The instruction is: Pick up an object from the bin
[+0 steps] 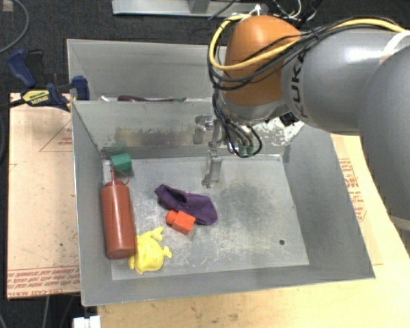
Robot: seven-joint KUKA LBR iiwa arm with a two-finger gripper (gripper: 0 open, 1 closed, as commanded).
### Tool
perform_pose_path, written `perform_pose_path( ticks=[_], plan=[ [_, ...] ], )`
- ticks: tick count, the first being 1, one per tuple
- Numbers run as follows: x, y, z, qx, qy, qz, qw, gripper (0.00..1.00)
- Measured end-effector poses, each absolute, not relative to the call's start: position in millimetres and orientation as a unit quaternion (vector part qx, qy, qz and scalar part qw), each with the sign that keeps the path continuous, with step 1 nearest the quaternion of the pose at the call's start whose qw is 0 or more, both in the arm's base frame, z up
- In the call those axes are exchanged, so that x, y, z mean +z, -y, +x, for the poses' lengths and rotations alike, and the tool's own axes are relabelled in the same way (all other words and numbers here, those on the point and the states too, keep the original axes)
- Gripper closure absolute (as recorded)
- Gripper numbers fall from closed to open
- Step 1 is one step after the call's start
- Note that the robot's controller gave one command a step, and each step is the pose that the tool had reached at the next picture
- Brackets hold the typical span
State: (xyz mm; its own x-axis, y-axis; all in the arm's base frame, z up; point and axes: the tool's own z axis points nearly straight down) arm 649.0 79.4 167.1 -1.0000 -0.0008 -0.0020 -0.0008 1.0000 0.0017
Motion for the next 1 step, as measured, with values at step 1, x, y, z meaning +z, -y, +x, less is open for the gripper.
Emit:
perform_pose_path(
  ticks=[1],
  plan=[
    [142.5,-85.1,627.2,0.001,-0.999,-0.042,0.004,0.00]
  ],
)
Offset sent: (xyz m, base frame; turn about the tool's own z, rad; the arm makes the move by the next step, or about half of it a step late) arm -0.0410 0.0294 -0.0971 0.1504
